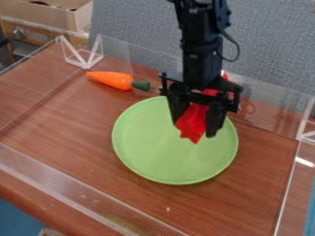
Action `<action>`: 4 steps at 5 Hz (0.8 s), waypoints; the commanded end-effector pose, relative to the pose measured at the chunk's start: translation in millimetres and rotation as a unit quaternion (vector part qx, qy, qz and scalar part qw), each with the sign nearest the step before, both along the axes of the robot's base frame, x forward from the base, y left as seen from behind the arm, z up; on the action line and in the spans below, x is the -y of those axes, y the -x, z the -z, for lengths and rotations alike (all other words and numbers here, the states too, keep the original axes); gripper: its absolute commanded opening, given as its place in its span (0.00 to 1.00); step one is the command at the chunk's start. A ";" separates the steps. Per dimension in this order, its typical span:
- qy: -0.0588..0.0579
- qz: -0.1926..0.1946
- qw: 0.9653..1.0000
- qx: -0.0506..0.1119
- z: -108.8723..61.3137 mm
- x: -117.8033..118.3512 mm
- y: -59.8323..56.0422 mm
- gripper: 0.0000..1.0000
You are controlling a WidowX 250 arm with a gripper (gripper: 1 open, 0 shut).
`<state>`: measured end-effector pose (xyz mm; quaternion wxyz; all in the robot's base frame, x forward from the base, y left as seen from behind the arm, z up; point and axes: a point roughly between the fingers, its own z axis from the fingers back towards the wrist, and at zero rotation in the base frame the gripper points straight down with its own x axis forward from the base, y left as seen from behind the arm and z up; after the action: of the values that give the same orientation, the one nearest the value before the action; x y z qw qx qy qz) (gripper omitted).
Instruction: Put the red object on the green plate
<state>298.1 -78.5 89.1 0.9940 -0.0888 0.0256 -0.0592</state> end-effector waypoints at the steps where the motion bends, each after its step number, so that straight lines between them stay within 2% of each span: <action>1: 0.009 0.017 1.000 0.021 -3.3 4.4 -7.5 0.00; 3: -0.003 0.041 0.999 -0.013 33.5 -12.6 -13.5 0.00; 4: -0.006 0.051 0.998 -0.023 43.1 -22.3 -16.0 1.00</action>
<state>305.1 -58.8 33.0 0.9880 -0.0831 0.0779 -0.1044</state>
